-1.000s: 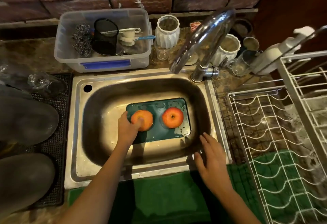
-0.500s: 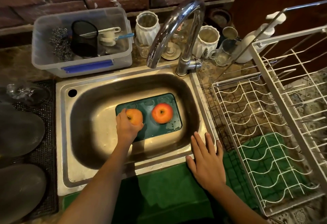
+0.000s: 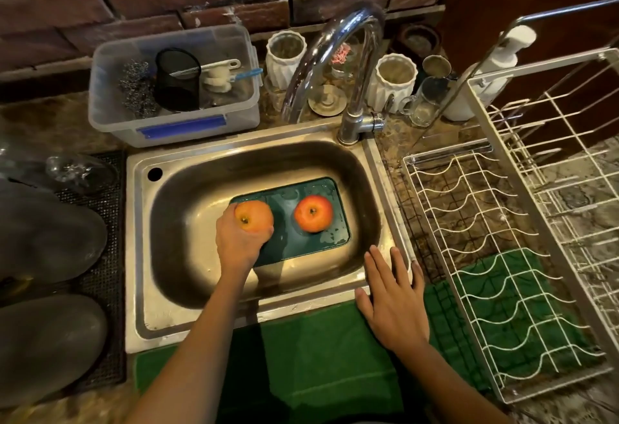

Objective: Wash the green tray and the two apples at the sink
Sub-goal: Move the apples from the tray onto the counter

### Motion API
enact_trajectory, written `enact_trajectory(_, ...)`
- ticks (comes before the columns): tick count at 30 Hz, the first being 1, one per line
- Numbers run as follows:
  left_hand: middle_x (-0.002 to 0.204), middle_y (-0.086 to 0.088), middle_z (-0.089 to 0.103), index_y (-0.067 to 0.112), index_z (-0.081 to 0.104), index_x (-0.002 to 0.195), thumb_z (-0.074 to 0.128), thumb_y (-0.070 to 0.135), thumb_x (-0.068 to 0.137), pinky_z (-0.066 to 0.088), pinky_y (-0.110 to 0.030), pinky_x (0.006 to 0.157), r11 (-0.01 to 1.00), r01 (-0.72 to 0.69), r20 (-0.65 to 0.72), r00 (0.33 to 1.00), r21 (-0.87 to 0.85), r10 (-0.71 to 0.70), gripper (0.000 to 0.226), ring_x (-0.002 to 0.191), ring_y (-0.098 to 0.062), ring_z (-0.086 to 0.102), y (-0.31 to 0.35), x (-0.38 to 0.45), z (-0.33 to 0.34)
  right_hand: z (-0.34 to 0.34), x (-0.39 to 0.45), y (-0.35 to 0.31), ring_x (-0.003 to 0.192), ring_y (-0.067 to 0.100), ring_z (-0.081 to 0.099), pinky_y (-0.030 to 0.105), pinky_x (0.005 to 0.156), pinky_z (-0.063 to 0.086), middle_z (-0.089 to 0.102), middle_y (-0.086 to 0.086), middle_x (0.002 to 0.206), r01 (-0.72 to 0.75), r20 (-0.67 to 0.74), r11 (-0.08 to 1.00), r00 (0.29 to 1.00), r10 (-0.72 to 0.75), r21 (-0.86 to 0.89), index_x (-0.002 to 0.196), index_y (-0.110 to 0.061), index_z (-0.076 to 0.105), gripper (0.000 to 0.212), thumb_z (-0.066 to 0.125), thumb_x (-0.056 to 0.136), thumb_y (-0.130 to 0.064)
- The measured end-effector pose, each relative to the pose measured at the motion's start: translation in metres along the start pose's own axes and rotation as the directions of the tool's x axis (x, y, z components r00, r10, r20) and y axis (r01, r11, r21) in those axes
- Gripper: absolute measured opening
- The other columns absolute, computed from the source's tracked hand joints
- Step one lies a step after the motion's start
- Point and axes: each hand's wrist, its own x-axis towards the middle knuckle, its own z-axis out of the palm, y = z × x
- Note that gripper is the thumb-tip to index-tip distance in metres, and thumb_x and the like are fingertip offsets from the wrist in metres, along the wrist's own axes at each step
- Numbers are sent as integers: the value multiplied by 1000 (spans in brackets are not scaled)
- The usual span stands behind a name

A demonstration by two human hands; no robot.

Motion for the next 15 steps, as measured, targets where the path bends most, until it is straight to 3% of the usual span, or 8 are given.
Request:
enact_trajectory(4,138,-6,50,22,43,144,89,32,66,45,-45,104,996,16,-74,997,-86,-22,91,123,-27,51,2,-37,-41,-1,-1,-1,151,30,23,60,115,24,29,-1,163,15,-16,1000,1000,-15,-11,153,-19,37,68,34,96,-55)
enact_trajectory(8,131,-4,54,26,48,138,88,39,54,49,-44,99,978,103,-108,986,-180,-123,94,116,-27,55,-17,-86,-88,0,-1,-3,146,34,33,61,111,24,43,2,157,29,-99,1000,995,-28,6,145,-15,52,67,34,92,-53)
enact_trajectory(13,110,0,54,25,51,131,93,19,61,40,-16,77,972,148,-160,971,-182,-178,81,98,-17,51,-53,-153,-132,4,-1,-2,144,35,35,60,112,21,44,3,156,37,-112,999,993,-38,-10,144,-14,52,68,30,92,-52)
enact_trajectory(15,120,-5,55,18,50,138,90,35,51,42,-25,86,965,211,-178,955,-154,-237,97,103,-20,52,-72,-173,-142,6,0,-2,148,31,27,57,116,15,37,-2,160,17,-95,1000,995,-17,-7,149,-19,46,69,23,94,-55)
